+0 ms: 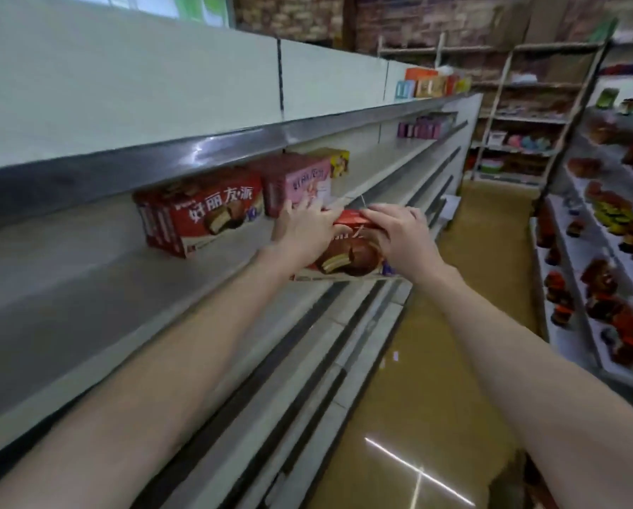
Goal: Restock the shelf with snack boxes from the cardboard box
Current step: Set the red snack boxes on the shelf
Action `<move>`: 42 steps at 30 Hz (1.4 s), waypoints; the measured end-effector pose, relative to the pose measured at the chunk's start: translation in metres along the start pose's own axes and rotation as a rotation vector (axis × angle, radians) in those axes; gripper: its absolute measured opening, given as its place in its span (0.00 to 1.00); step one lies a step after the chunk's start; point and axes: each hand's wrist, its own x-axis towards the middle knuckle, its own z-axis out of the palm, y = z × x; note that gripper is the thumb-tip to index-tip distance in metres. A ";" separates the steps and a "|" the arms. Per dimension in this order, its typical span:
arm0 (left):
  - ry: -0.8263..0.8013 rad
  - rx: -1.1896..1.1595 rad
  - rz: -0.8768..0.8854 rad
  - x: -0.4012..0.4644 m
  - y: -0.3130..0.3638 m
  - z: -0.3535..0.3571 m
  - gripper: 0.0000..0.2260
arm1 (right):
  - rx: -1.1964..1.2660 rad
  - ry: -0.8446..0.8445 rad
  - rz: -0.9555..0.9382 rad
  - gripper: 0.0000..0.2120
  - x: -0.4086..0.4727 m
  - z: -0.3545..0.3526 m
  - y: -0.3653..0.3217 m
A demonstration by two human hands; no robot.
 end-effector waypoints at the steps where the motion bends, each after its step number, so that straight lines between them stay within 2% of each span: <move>1: 0.016 0.025 -0.021 0.002 -0.008 -0.008 0.23 | 0.014 0.029 -0.023 0.20 0.011 0.002 -0.004; 4: 0.071 0.107 -0.089 0.002 -0.031 -0.028 0.23 | 0.073 0.100 -0.101 0.19 0.042 0.014 -0.018; 7: 0.061 0.084 -0.210 0.001 -0.054 -0.034 0.24 | 0.128 0.108 -0.171 0.19 0.073 0.033 -0.034; 13: 0.032 0.196 -0.437 -0.014 -0.095 -0.027 0.26 | 0.264 0.021 -0.312 0.18 0.120 0.083 -0.075; 17: 0.050 0.270 -0.517 -0.019 -0.113 -0.011 0.26 | 0.231 -0.053 -0.402 0.20 0.146 0.103 -0.093; 20: -0.101 0.295 -0.461 -0.029 -0.122 0.006 0.35 | 0.242 -0.175 -0.411 0.26 0.148 0.127 -0.092; 23: -0.148 0.386 -0.430 -0.037 -0.125 0.013 0.43 | 0.219 -0.163 -0.439 0.37 0.149 0.141 -0.087; 26: -0.088 0.473 -0.495 -0.029 -0.120 0.026 0.37 | 0.153 -0.114 -0.484 0.46 0.148 0.150 -0.081; 29: -0.083 0.508 -0.536 -0.016 -0.115 0.037 0.31 | 0.164 -0.036 -0.496 0.50 0.148 0.161 -0.073; 38: -0.057 0.511 -0.597 0.016 -0.114 0.053 0.32 | 0.266 -0.118 -0.553 0.47 0.187 0.186 -0.062; 42: -0.060 0.508 -0.626 0.023 -0.118 0.054 0.31 | 0.268 -0.095 -0.548 0.47 0.194 0.194 -0.063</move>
